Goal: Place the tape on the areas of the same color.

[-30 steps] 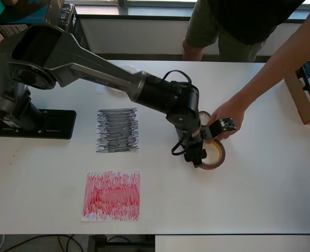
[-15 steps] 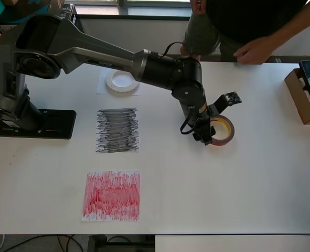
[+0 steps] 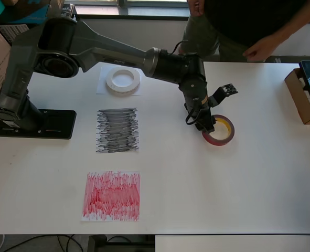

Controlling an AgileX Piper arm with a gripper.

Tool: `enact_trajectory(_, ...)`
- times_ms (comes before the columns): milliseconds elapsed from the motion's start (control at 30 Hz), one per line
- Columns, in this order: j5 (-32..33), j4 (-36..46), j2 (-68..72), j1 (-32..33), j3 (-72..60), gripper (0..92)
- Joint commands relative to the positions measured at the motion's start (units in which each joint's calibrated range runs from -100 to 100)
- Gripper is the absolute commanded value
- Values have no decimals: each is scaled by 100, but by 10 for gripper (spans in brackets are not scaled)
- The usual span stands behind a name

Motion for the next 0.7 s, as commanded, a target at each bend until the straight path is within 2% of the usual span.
enact_trajectory(0, 38, 49, 135, -15, -149, 677)
enact_trajectory(333, 62, 49, 229, -54, -276, 677)
enact_trajectory(500, 537, 49, 154, -244, -857, 677)
enact_trajectory(667, 521, 83, 163, -362, -1057, 677)
